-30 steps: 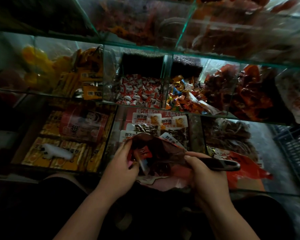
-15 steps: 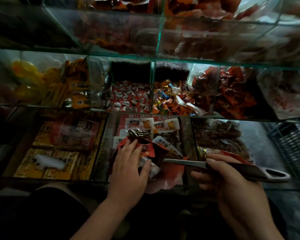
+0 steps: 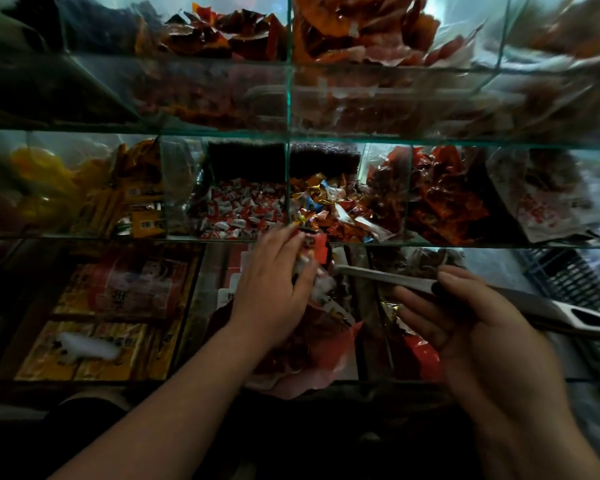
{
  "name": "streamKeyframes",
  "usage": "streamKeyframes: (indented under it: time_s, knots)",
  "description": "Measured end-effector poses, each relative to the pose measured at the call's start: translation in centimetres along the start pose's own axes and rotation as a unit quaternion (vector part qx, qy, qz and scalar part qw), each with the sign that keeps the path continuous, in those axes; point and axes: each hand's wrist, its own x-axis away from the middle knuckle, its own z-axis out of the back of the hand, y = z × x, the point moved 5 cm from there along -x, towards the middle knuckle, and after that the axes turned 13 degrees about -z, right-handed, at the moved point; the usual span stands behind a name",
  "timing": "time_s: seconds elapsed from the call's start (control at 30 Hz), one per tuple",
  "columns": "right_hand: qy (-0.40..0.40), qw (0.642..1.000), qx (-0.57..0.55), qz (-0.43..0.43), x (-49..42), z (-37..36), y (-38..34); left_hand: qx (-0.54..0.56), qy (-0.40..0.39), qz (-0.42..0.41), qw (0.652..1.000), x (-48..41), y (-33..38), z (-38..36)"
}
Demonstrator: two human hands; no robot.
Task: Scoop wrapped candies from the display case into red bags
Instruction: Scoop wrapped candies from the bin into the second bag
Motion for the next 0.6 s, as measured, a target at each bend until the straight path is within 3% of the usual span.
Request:
streamKeyframes:
  time_s: [0.17, 0.3, 0.37, 0.4, 0.43, 0.5, 0.57, 0.6]
  knots:
    - [0.020, 0.996, -0.086, 0.027, -3.0, -0.9, -1.5, 0.004, -0.043, -0.034, 0.998, -8.3, -0.6, -1.9]
    - [0.034, 0.988, -0.135, 0.061, -7.0, -2.0, -1.0, 0.061, -0.038, -0.005, 0.997, -12.5, -0.8, -3.6]
    - [0.028, 0.983, 0.005, 0.181, -8.7, -3.2, -1.5, 0.096, -0.005, 0.034, 0.995, -13.0, -1.1, -3.7]
    - [0.014, 0.949, 0.139, 0.282, -9.1, -4.2, -2.1, 0.106, 0.008, 0.050, 0.993, -12.9, -1.2, -3.7]
    - [-0.024, 0.885, 0.281, 0.371, -9.5, -5.5, -2.2, 0.116, 0.013, 0.061, 0.991, -12.7, -1.2, -3.6]
    - [-0.103, 0.747, 0.489, 0.439, -10.6, -7.4, -1.3, 0.134, 0.005, 0.074, 0.988, -11.9, -0.8, -3.3]
    - [-0.102, 0.675, 0.576, 0.449, -11.0, -7.5, -1.4, 0.148, 0.004, 0.075, 0.986, -10.3, -0.5, -2.3]
    - [-0.087, 0.664, 0.571, 0.475, -10.6, -6.9, -1.6, 0.151, 0.007, 0.070, 0.986, -9.2, -0.5, -1.5]
